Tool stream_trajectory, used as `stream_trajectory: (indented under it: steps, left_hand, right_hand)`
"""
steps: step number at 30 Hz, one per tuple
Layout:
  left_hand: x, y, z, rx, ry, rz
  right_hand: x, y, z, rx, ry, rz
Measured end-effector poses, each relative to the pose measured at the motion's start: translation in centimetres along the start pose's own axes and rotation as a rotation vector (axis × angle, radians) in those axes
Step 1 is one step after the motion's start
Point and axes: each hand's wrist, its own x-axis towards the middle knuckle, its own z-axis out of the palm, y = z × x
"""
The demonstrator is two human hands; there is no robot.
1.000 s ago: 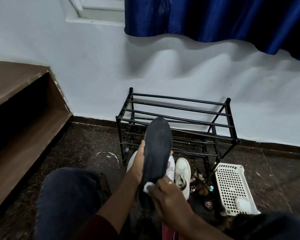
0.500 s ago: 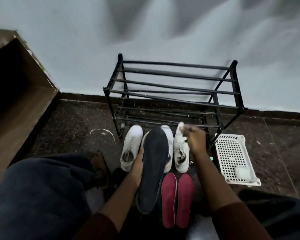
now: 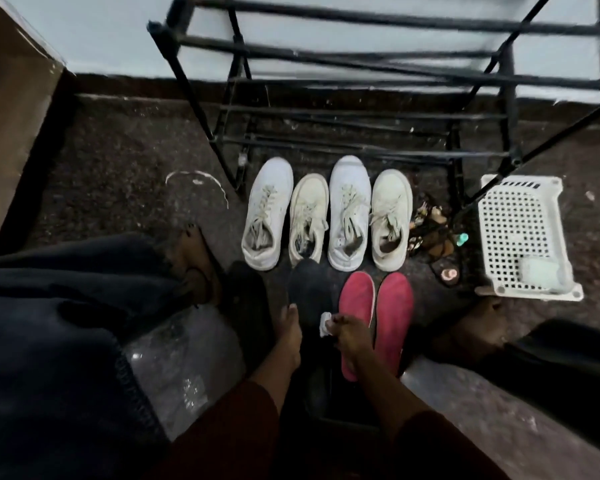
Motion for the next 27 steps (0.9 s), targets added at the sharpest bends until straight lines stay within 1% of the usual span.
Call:
stream_trajectory:
  steps: [2, 5, 7, 9, 11, 16, 19, 21, 24, 25, 27]
  left_hand:
    - [0.9, -0.3, -0.3, 0.077, 0.025, 0.015]
    - [3.1, -2.1, -1.4, 0.188, 0.096, -0.053]
    - [4.4, -3.8, -2.1, 0.173, 0.121, -0.119]
    - [5.3, -5.0, -2.5, 0.188, 0.147, -0.148]
    - [6.3, -5.6, -2.4, 0.229, 0.174, -0.148]
    - [6.1, -4.4, -1.5, 0.385, 0.283, -0.058]
    - [4.9, -4.2, -0.7, 0.402, 0.356, -0.016]
    - [4.1, -3.8, 0.3, 0.382, 0.416, 0.01]
    - [2.5, -3.3, 2.1, 0.343, 0.498, 0.153]
    - [2.0, -3.3, 2.8, 0.35, 0.504, 0.215]
    - [1.2, -3.6, 4.3, 0.405, 0.427, 0.313]
  right_hand:
    - [1.2, 0.9, 0.8, -0.029, 0.028, 0.0]
    - [3.1, 2.7, 2.1, -0.084, -0.022, 0.03]
    - [4.0, 3.8, 2.9, -0.125, 0.0, 0.052]
    - [4.5, 4.3, 3.6, -0.15, 0.009, 0.071]
    - [5.2, 4.6, 4.1, -0.164, 0.02, 0.072]
    - [6.0, 4.3, 3.7, -0.232, 0.0, 0.004]
    - [6.2, 4.6, 3.2, -0.271, 0.013, -0.021]
    - [5.9, 4.7, 2.7, -0.208, 0.072, -0.017]
    - [5.3, 5.0, 1.1, -0.101, 0.3, -0.01]
    - [5.1, 5.3, 0.5, -0.092, 0.371, -0.024]
    - [4.6, 5.7, -0.9, -0.199, 0.477, -0.051]
